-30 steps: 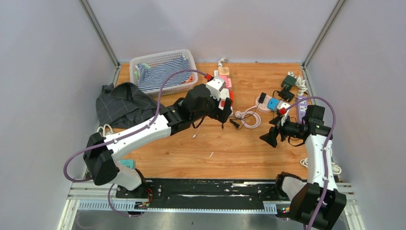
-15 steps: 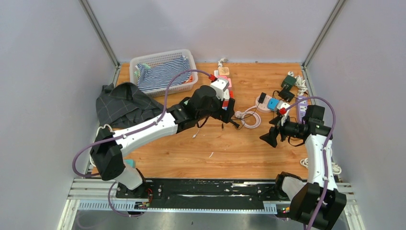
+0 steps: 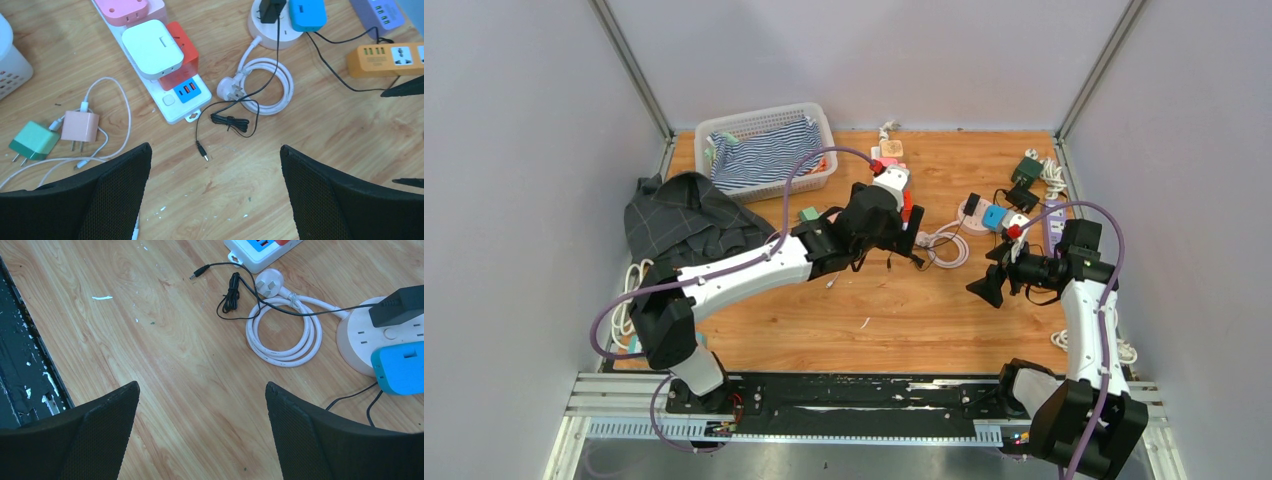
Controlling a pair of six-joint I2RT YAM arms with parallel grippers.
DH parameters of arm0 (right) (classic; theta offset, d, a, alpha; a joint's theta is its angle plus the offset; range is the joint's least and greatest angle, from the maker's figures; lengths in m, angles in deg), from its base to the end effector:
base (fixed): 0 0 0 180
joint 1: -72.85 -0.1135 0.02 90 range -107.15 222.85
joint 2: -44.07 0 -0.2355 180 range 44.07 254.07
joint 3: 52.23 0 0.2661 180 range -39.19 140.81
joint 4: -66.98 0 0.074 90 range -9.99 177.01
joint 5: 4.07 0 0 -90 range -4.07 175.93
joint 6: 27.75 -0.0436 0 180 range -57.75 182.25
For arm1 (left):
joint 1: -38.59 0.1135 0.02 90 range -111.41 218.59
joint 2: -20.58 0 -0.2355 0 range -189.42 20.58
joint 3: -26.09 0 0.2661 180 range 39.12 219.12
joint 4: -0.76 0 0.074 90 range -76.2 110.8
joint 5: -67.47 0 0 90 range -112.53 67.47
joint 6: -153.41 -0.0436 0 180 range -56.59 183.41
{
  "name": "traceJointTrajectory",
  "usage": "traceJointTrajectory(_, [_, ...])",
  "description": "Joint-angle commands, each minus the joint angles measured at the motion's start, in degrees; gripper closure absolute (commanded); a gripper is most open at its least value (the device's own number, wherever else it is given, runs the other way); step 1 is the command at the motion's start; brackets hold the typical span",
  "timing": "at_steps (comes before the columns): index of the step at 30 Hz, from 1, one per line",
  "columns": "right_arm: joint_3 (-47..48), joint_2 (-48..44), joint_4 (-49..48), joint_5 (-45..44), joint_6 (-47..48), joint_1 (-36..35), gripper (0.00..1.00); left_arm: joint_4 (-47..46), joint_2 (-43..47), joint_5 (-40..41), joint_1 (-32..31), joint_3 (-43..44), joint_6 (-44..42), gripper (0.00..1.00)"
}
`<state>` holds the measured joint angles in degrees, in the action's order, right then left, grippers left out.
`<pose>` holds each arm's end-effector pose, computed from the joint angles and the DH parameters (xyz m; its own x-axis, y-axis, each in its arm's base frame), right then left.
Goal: Pull the plug off the socket
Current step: Reset both arms
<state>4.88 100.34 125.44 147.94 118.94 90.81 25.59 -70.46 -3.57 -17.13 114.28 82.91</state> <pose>0.2077 -0.0269 0.2335 -0.1862 -0.3520 -0.9173 -0.8389 0.5429 -0.0380 0.2325 -0.3160 0.2822 -0.4534 0.1047 -0.8851 0.4965 0.8544 -0.1533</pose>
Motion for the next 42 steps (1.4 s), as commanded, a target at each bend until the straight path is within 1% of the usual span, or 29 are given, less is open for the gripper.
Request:
traceJointTrajectory(1, [-0.74, 0.42, 0.68, 0.39, 0.97, -0.48, 0.04, 3.01, -2.25, 7.92, -1.55, 3.05, 0.67, 0.00])
traceJointTrajectory(6, [-0.83, 0.35, 0.63, 0.39, 0.97, -0.47, 0.04, 1.63, -2.97, 6.20, -1.63, 3.52, 1.14, 0.00])
traceJointTrajectory(12, [-0.92, 0.52, 0.45, 0.18, 0.88, -0.47, 0.04, 3.40, -4.89, 8.64, -1.89, 5.85, 3.07, 0.00])
traceJointTrajectory(19, [-0.92, 0.27, 0.45, -0.15, 0.70, -0.47, 0.04, 1.88, -6.29, 7.48, -2.11, 6.52, 4.09, 0.00])
traceJointTrajectory(25, [-0.75, 0.18, 0.28, 0.02, 0.62, -0.63, 0.04, -3.80, -4.83, 4.47, -2.06, 5.00, 3.96, 0.00])
traceJointTrajectory(28, [-0.74, 0.43, 0.32, -0.30, 0.71, -0.72, 0.04, -3.26, -5.69, 5.13, -2.10, 6.86, 4.38, 0.00])
traceJointTrajectory(30, [-0.75, 0.26, 0.35, -0.27, 0.63, -0.64, 0.04, -1.89, -7.05, 6.20, -2.05, 8.65, 4.49, 0.00])
traceJointTrajectory(31, [-0.74, 0.08, 0.36, -0.24, 0.62, -0.65, 0.04, -1.01, -7.88, 8.01, -2.10, 9.61, 4.55, 0.00])
traceJointTrajectory(37, [-0.74, 0.31, 0.27, -0.08, 0.62, -0.73, 0.04, 7.97, -15.78, 22.18, -2.10, 17.74, 5.89, 0.01])
traceJointTrajectory(39, [-0.76, 0.37, 0.30, -0.17, 0.62, -0.73, 0.04, 9.61, -18.44, 23.72, -2.03, 20.38, 4.93, 0.01])
traceJointTrajectory(42, [-0.74, 0.27, 0.36, -0.17, 0.60, -0.73, 0.04, 9.60, -20.84, 23.28, -1.83, 22.05, 3.54, 0.02])
